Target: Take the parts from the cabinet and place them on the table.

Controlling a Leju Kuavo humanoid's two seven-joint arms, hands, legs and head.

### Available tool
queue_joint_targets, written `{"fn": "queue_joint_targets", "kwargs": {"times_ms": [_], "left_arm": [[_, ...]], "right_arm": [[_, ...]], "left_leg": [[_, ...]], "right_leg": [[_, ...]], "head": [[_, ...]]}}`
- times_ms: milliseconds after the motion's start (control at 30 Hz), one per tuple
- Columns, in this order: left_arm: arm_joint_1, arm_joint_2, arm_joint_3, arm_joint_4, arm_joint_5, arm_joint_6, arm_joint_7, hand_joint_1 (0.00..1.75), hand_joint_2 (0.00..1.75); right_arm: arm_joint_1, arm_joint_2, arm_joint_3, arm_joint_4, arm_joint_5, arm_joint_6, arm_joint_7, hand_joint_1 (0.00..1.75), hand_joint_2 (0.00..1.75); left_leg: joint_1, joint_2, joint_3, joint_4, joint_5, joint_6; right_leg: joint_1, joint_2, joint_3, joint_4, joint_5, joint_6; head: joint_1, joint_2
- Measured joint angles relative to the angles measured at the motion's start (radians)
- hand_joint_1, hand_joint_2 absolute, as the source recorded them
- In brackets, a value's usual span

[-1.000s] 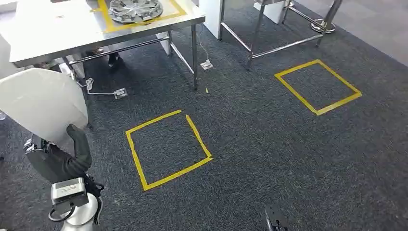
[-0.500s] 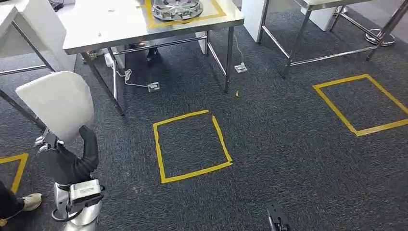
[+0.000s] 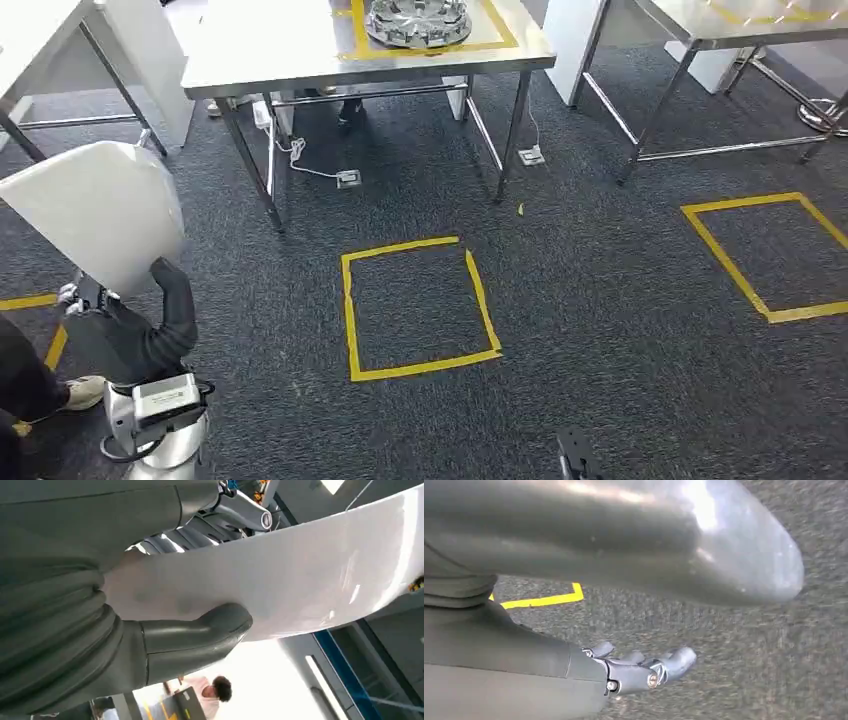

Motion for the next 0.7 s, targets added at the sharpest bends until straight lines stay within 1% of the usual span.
{"fn": "queue_joint_targets", "kwargs": {"times_ms": [33,67,100,133,167,200,233,267,300,333,367,400,433,467,500,533,567,600,633,667,700], "left_arm": [[0.001,0.0,0.0,0.003,0.002,-0.001,0.0,1.75,1.75],[0.002,0.0,0.0,0.006,0.005,-0.001,0.0,1.75,1.75],[0.004,0.0,0.0,0.008,0.005,0.0,0.0,1.75,1.75],[0.007,0.0,0.0,0.01,0.005,-0.001,0.0,1.75,1.75],[0.008,0.0,0.0,0.011,0.008,-0.001,0.0,1.75,1.75],[0.009,0.0,0.0,0.012,0.011,-0.001,0.0,1.75,1.75],[0.009,0.0,0.0,0.013,0.014,-0.001,0.0,1.75,1.75],[0.008,0.0,-0.001,0.015,0.017,-0.001,0.0,1.75,1.75],[0.01,0.0,-0.002,0.016,0.017,-0.001,0.0,1.75,1.75],[0.01,0.0,-0.002,0.015,0.018,-0.001,0.0,1.75,1.75],[0.01,0.001,-0.003,0.015,0.018,-0.002,0.0,1.75,1.75],[0.008,0.001,-0.004,0.014,0.018,-0.002,-0.002,1.75,1.75],[0.006,0.001,-0.004,0.013,0.018,-0.002,0.001,1.75,1.75],[0.005,0.001,-0.004,0.014,0.018,-0.002,-0.002,1.75,1.75],[0.003,0.002,-0.004,0.015,0.018,-0.002,-0.001,1.75,1.75],[0.004,0.003,-0.005,0.016,0.018,-0.002,-0.001,1.75,1.75],[0.007,0.004,-0.005,0.017,0.018,-0.002,-0.001,1.75,1.75],[0.008,0.005,-0.005,0.019,0.018,-0.002,-0.001,1.75,1.75],[0.008,0.006,-0.005,0.02,0.018,-0.002,0.0,1.75,1.75],[0.009,0.008,-0.005,0.02,0.018,-0.002,0.0,1.75,1.75],[0.009,0.008,-0.005,0.021,0.019,-0.002,0.0,1.75,1.75]], "right_arm": [[0.002,0.0,-0.002,0.0,0.0,0.0,0.0,0.0,0.0],[0.006,0.0,-0.003,0.0,0.0,0.0,0.0,0.0,0.0],[0.011,0.0,-0.005,0.0,-0.001,0.0,0.001,0.0,0.0],[0.016,0.0,-0.006,0.0,-0.001,0.0,0.001,0.0,0.0],[0.019,0.0,-0.009,0.0,-0.002,0.002,0.001,0.0,0.0],[0.02,0.0,-0.013,0.0,-0.004,0.002,0.001,0.0,0.0],[0.021,0.0,-0.017,0.0,-0.005,0.004,0.0,0.0,0.0],[0.025,0.0,-0.018,0.001,-0.008,0.008,-0.001,0.0,0.0],[0.024,0.0,-0.019,0.001,-0.009,0.016,-0.004,0.0,0.0],[0.022,0.0,-0.021,0.001,-0.012,0.016,-0.009,0.0,0.0],[0.024,0.0,-0.022,0.001,-0.018,0.017,-0.014,0.0,0.0],[0.021,0.001,-0.024,0.001,-0.019,0.018,-0.018,0.0,0.0],[0.021,0.005,-0.026,0.001,-0.019,0.019,-0.02,0.0,0.0],[0.021,0.004,-0.028,0.001,-0.019,0.019,-0.021,0.0,0.0],[0.019,0.004,-0.03,0.001,-0.02,0.019,-0.021,0.0,0.0],[0.019,0.004,-0.032,0.001,-0.02,0.019,-0.021,0.0,0.0],[0.02,0.004,-0.034,0.001,-0.02,0.019,-0.021,0.0,0.0],[0.022,0.004,-0.037,0.001,-0.02,0.019,-0.021,0.0,0.0],[0.023,0.004,-0.038,0.001,-0.02,0.019,-0.021,0.0,0.0],[0.024,0.005,-0.04,0.001,-0.022,0.02,-0.023,0.0,0.0],[0.024,0.005,-0.043,0.001,-0.025,0.023,-0.026,0.0,0.0]], "left_leg": [[-0.001,-0.003,0.005,0.0,-0.007,0.002],[-0.002,-0.008,0.011,0.0,-0.014,0.002],[-0.002,-0.013,0.019,0.0,-0.021,0.001],[-0.002,-0.018,0.031,0.0,-0.031,0.0],[-0.001,-0.022,0.045,0.0,-0.042,-0.003],[0.0,-0.024,0.063,0.001,-0.055,-0.006],[0.001,-0.024,0.078,0.001,-0.069,-0.01],[-0.003,-0.026,0.085,0.006,-0.083,-0.015],[-0.004,-0.031,0.088,0.002,-0.095,-0.025],[-0.003,-0.031,0.096,-0.008,-0.106,-0.033],[-0.003,-0.03,0.118,0.004,-0.097,-0.042],[-0.004,-0.031,0.118,0.012,-0.084,-0.047],[-0.002,-0.026,0.101,0.055,-0.074,-0.052],[-0.002,-0.015,0.067,0.126,-0.049,-0.056],[-0.001,-0.01,0.011,0.202,-0.045,-0.061],[0.0,-0.009,-0.043,0.26,-0.07,-0.065],[0.0,-0.009,-0.089,0.295,-0.119,-0.067],[0.0,-0.008,-0.128,0.308,-0.176,-0.063],[0.0,-0.007,-0.151,0.295,-0.207,-0.062],[0.0,-0.007,-0.161,0.261,-0.208,-0.059],[0.0,-0.007,-0.161,0.204,-0.17,-0.053]], "right_leg": [[0.001,0.004,-0.057,0.08,-0.023,0.004],[0.002,0.006,-0.108,0.143,-0.044,0.008],[0.002,0.007,-0.141,0.17,-0.051,0.009],[0.002,0.007,-0.152,0.154,-0.042,0.007],[0.001,0.007,-0.145,0.103,-0.017,0.005],[0.001,0.007,-0.12,0.021,0.032,0.002],[0.001,0.007,-0.095,-0.065,0.1,-0.002],[0.002,0.006,-0.088,-0.112,0.176,-0.003],[0.01,0.002,-0.085,-0.104,0.139,-0.017],[0.013,0.003,-0.073,-0.1,0.135,-0.025],[0.011,0.005,-0.065,-0.11,0.13,-0.034],[0.011,0.003,-0.051,-0.11,0.124,-0.043],[0.006,0.007,-0.027,-0.117,0.117,-0.052],[0.005,0.005,-0.006,-0.119,0.103,-0.059],[0.006,0.005,0.008,-0.122,0.091,-0.062],[0.006,0.005,0.022,-0.123,0.079,-0.062],[0.006,0.006,0.036,-0.124,0.065,-0.063],[0.006,0.007,0.054,-0.125,0.049,-0.063],[0.006,0.008,0.074,-0.125,0.033,-0.063],[0.006,0.009,0.094,-0.125,0.017,-0.063],[0.006,0.01,0.118,-0.125,0.0,-0.061]], "head": [[0.003,0.0],[0.003,0.0],[0.003,0.0],[0.003,0.0],[0.004,0.0],[0.004,0.0],[0.005,0.0],[0.006,0.0],[0.006,0.0],[0.004,0.0],[0.005,0.0],[0.005,0.0],[0.005,0.0],[-0.001,0.0],[-0.003,0.0],[-0.003,0.0],[-0.001,0.0],[-0.003,0.0],[-0.003,0.0],[-0.003,0.0],[-0.003,0.0]]}}
